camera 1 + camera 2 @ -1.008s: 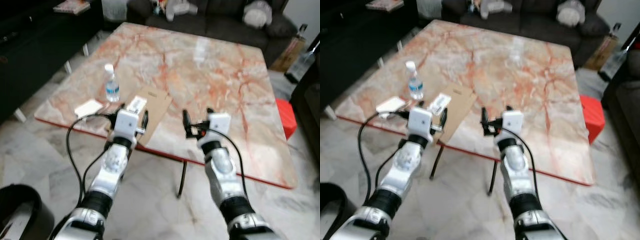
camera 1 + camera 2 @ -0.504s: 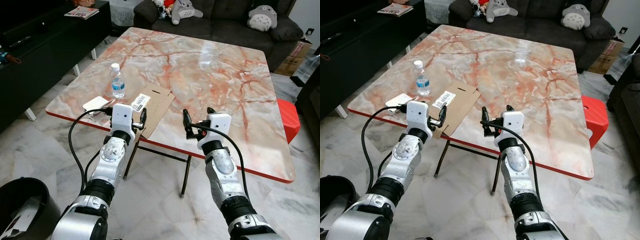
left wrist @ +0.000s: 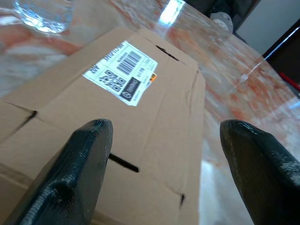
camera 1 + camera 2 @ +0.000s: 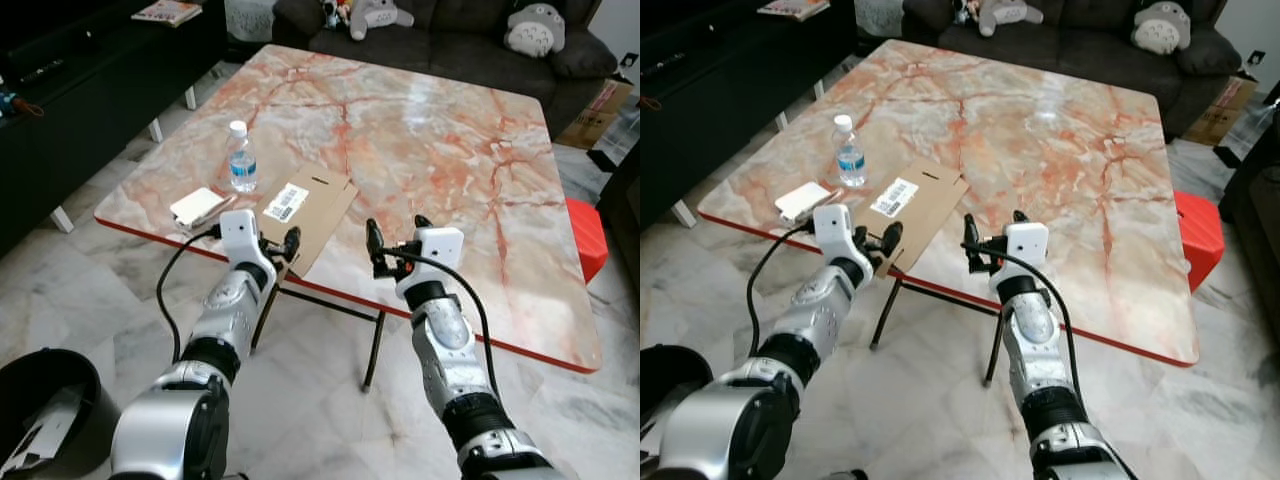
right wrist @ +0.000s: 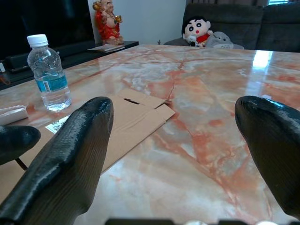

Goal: Picking trash to rubbish bin

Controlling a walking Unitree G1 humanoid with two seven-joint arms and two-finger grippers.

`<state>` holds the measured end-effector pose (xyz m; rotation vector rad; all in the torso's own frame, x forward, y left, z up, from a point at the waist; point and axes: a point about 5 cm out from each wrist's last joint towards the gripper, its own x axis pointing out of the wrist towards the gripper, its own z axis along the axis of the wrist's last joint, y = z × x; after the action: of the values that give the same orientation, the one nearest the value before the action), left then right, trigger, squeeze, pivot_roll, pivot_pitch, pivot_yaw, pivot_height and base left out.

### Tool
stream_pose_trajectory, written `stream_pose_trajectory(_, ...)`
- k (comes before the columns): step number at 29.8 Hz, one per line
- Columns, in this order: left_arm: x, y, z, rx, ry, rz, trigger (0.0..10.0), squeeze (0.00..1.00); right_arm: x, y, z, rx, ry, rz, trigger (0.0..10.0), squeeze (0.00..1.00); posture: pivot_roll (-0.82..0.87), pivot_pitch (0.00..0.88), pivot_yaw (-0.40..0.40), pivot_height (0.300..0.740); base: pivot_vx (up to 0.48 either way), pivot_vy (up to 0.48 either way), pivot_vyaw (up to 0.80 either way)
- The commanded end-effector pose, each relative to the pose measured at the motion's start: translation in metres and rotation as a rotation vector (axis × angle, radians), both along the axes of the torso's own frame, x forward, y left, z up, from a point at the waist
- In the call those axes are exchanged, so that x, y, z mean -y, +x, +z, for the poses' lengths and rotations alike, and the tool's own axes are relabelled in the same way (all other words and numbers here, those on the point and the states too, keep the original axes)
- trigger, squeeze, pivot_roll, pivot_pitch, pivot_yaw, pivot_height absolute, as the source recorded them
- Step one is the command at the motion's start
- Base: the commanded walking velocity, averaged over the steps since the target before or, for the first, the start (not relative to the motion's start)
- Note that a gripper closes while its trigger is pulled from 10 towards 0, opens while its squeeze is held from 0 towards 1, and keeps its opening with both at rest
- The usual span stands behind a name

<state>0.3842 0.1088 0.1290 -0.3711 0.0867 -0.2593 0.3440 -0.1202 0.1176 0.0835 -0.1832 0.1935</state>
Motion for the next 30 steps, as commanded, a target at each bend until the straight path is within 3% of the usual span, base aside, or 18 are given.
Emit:
stream_pose_trajectory(1, 0.007, 0.000, -0.001, -0.029, -0.026, -0.030, 10.0, 0.00, 0.003, 0.000, 0.001, 0.003, -0.011, -0.007, 10.0, 0.00, 0.06, 0.107, -0.111, 0.740, 0.000, 0.000, 0.00)
stream_pose_trajectory(10, 0.001, -0.002, -0.012, -0.114, -0.102, 0.009, 10.0, 0.00, 0.004, -0.002, -0.001, -0.003, -0.010, -0.008, 10.0, 0.00, 0.06, 0.120, -0.112, 0.740, 0.000, 0.000, 0.00)
stream_pose_trajectory(30, -0.013, -0.013, -0.022, -0.113, -0.124, -0.007, 10.0, 0.00, 0.000, -0.002, -0.003, -0.014, -0.007, 0.003, 10.0, 0.00, 0.08, 0.141, -0.109, 0.740, 0.000, 0.000, 0.00)
